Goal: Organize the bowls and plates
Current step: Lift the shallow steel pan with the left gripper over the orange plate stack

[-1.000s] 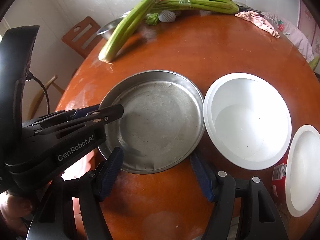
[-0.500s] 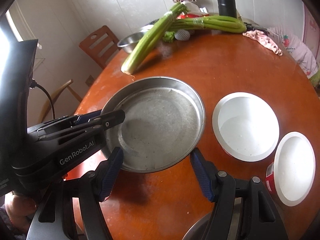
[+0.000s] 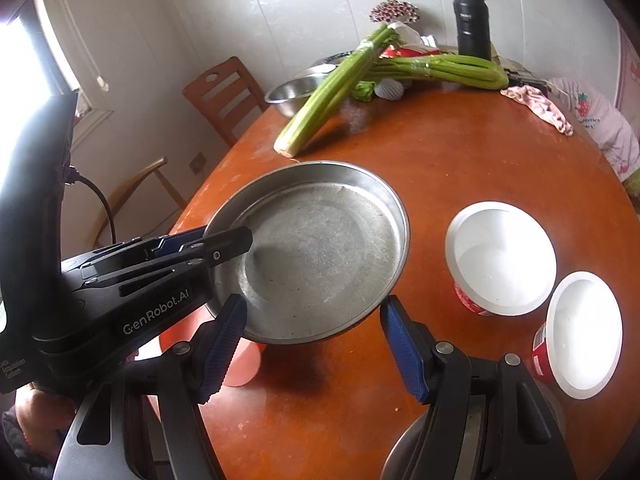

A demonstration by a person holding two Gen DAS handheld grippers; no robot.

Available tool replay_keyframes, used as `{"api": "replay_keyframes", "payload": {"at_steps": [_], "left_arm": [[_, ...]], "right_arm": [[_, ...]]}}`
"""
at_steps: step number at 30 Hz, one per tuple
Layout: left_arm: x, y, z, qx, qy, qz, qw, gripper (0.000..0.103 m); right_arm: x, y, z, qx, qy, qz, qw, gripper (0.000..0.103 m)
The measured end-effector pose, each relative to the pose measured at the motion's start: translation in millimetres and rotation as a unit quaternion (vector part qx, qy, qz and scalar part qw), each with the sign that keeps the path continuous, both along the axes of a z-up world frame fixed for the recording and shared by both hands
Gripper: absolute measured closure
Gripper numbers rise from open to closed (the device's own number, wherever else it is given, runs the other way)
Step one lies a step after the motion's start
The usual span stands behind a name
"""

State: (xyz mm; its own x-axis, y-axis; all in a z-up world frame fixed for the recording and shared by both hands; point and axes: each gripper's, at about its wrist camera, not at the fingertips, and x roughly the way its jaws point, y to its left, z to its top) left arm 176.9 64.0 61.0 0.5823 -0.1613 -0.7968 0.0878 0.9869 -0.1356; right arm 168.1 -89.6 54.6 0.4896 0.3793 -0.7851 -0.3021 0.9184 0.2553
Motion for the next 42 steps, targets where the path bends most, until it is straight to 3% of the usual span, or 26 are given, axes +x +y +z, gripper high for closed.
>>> {"api": "replay_keyframes", "payload": {"at_steps": [18,30,42], "left_arm": [[-34,48,3,-0.008,-0.011,0.042,0.9990,0.079],[-51,86,-17,-0.017,0.005,0.075,0.9970,0.079],[-50,95,-39,-0.022,0.029,0.082,0.9960,0.079]], "right_arm": [[-17,45,3,-0.012,-0.007,0.054,0.998,0.032],[-26,81,-12,-0.021,0.010,0.096,0.995,0.032],[-25,93,-32,-0.029,0.033,0.110,0.993,0.032]]}}
